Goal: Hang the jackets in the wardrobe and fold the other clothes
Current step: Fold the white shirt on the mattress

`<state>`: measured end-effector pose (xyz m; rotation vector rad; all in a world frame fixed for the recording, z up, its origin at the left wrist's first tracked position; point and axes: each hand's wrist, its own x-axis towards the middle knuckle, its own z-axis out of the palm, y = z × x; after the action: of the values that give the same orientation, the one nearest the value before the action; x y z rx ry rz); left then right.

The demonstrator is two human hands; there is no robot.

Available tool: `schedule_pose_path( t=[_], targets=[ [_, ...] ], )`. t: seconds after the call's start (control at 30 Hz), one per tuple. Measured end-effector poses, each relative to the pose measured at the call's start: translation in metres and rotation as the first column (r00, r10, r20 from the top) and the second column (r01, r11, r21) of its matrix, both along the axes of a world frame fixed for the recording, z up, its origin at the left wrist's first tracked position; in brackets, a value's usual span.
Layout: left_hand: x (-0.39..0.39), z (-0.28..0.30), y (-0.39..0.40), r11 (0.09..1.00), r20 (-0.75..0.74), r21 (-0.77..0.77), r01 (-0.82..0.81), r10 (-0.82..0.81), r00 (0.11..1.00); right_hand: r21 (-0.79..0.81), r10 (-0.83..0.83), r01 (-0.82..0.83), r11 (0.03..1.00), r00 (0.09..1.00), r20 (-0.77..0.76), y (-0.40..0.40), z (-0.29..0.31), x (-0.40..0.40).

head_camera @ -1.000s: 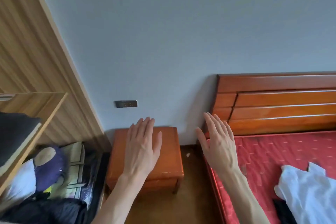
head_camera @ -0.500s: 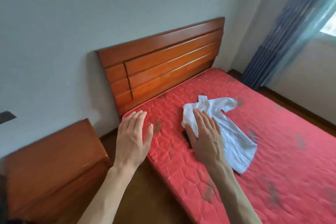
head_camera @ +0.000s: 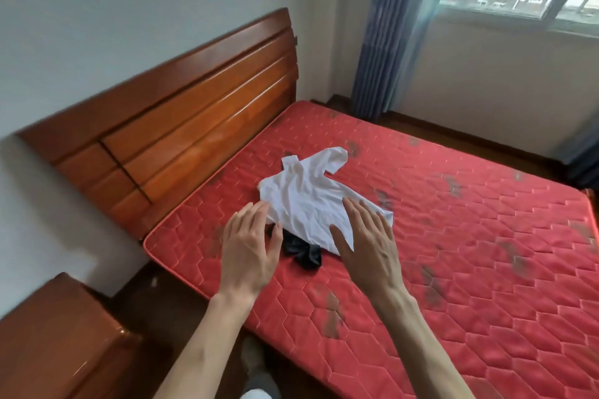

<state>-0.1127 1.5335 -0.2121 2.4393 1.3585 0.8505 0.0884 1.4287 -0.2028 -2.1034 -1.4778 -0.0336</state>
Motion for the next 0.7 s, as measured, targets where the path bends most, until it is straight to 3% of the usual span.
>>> schedule_pose_path(
  t=[0.2, 0.7],
  targets=[
    [0.031, -0.024, 0.071, 0.999, -0.023, -0.031, 0.015, -0.016, 1.0, -0.03, -0.048, 0.046, 0.998, 0.997, -0.064, 0.057, -0.026, 0.026],
    [0.101, -0.119, 0.315, 0.974, -0.089, -0.227, 0.022, -0.043, 0.995, -0.23, -0.144, 0.116, 0.966, 0.983, -0.112, 0.291, -0.104, 0.093]
  ],
)
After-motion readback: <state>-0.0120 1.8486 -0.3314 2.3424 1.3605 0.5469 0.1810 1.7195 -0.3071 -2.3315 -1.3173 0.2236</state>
